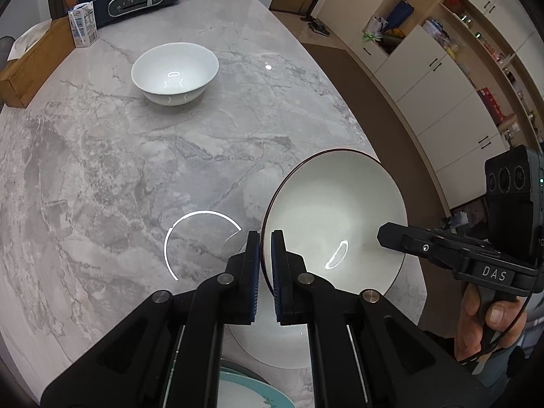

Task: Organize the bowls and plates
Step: 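Carry the pink floral bowl toward the stack and lower it, then lower the pink floral bowl onto the white plate and open the right gripper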

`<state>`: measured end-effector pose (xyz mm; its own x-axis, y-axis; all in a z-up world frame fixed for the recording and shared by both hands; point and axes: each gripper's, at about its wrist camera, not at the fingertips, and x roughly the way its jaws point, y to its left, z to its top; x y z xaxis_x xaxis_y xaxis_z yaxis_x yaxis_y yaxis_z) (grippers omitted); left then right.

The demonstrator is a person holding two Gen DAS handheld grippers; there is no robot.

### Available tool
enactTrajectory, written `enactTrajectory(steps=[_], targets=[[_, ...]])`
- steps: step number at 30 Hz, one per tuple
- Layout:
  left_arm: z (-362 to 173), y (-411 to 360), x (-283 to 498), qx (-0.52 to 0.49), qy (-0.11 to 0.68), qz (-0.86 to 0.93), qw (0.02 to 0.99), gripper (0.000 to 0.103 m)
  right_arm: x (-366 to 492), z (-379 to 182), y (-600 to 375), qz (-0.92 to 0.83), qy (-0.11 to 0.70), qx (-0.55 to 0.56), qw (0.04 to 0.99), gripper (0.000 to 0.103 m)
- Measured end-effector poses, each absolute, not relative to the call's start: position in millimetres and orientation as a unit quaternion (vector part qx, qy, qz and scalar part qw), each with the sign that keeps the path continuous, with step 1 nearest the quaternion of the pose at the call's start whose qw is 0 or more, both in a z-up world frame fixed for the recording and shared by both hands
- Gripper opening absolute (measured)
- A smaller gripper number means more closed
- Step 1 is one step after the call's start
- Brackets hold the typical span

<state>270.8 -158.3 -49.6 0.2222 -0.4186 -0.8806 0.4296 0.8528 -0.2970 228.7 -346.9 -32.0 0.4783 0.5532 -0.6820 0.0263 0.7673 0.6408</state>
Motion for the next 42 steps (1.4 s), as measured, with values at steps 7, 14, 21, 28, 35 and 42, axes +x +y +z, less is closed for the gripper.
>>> enactTrajectory(steps=[7,14,21,28,35,42], targets=[[-63.1,-149.3,251.0,0.006,0.572,-0.271,0.774,0.005,205.8,-48.3,-337.5,0.171,0.496,0.301,0.796,0.021],[-78.5,-145.7,239.7,0.009,0.586,-0.269,0.764,0.005,195.0,-62.9,-331.8,0.173,0.508,0.302,0.788,0.021],[-96.8,-149.1,239.9,0.016,0.6,-0.261,0.756,0.005,192.5,-79.1,-331.7,0.168,0.52,0.306,0.78,0.021],[-112.2,-152.3,244.3,0.022,0.607,-0.255,0.752,0.005,194.2,-91.4,-330.7,0.165,0.528,0.307,0.774,0.021],[-115.6,-154.0,250.1,0.025,0.606,-0.253,0.754,0.005,196.1,-91.9,-327.1,0.165,0.53,0.299,0.776,0.022],[-116.0,-158.7,250.7,0.034,0.602,-0.25,0.758,0.005,197.6,-87.6,-318.1,0.15,0.534,0.264,0.789,0.026]])
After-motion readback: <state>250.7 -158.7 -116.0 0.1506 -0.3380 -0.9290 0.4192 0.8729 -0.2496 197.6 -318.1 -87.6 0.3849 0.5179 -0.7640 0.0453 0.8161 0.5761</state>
